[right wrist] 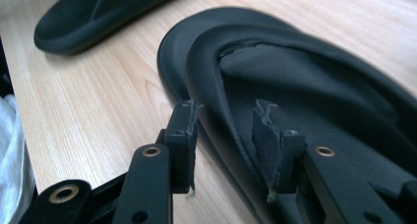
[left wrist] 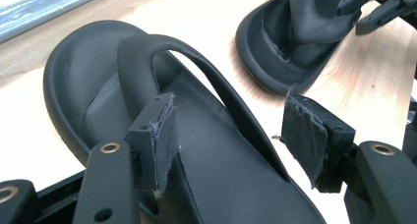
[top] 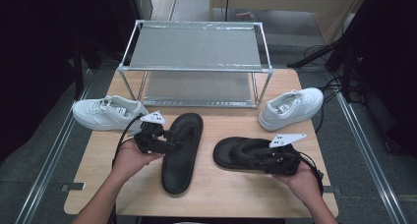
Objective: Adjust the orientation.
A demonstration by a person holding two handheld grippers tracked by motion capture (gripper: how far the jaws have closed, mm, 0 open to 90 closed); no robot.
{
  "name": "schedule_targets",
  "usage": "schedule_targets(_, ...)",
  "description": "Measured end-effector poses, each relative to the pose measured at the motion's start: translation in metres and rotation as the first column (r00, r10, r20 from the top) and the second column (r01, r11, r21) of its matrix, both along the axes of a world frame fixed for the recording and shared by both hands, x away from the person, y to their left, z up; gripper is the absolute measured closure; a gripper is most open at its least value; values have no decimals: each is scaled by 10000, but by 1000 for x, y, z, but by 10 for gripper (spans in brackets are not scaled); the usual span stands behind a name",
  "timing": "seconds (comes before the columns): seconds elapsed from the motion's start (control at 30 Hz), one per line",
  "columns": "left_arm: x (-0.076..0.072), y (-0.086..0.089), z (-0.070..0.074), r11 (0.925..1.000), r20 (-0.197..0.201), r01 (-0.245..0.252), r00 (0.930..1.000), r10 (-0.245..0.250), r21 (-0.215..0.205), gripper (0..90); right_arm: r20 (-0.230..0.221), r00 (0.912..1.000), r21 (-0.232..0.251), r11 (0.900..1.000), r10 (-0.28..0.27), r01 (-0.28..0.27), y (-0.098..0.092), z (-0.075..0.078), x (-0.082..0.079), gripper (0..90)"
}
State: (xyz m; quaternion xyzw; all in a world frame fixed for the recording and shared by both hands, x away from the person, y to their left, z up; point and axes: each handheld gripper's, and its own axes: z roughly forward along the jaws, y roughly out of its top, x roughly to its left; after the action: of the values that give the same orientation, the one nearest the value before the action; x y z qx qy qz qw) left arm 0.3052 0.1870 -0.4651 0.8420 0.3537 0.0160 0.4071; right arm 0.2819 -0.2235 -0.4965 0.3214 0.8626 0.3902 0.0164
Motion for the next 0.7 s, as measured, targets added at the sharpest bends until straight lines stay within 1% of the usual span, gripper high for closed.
schedule_targets(0.07,0,1,0,10000,-35,-14,10000,13,-72,383,-40,9998,-167,9997,181,-181,4,-3,1,633)
schedule_targets(0.13,0,2,-1,10000,-44,-40,10000,40,-32,383,-54,9995,-292,9991,301,-303,8,-5,2,637)
schedule_targets(0.27,-1,3,-1,9999,-65,-73,10000,72,-72,384,-43,9989,-390,9982,460,-462,13,-6,6,663)
schedule_targets(0.33,-2,5,-1,9999,-74,-123,9999,122,-111,383,9,9983,-361,9976,590,-589,14,-6,7,690)
schedule_targets(0.5,-4,7,-1,9997,-71,-230,9997,229,-124,384,-77,9966,-269,9962,823,-824,18,-4,7,791)
schedule_targets(0.6,-5,9,-1,9996,-77,-254,9997,253,-141,384,-55,9957,-287,9953,929,-930,23,-2,6,803)
schedule_targets(0.63,-5,9,-1,9996,-77,-254,9997,253,-141,384,22,9951,-274,9947,988,-987,24,-1,6,803)
schedule_targets(0.7,-5,10,-1,9994,-59,-318,9995,317,-159,384,29,9963,-247,9960,863,-862,26,0,7,805)
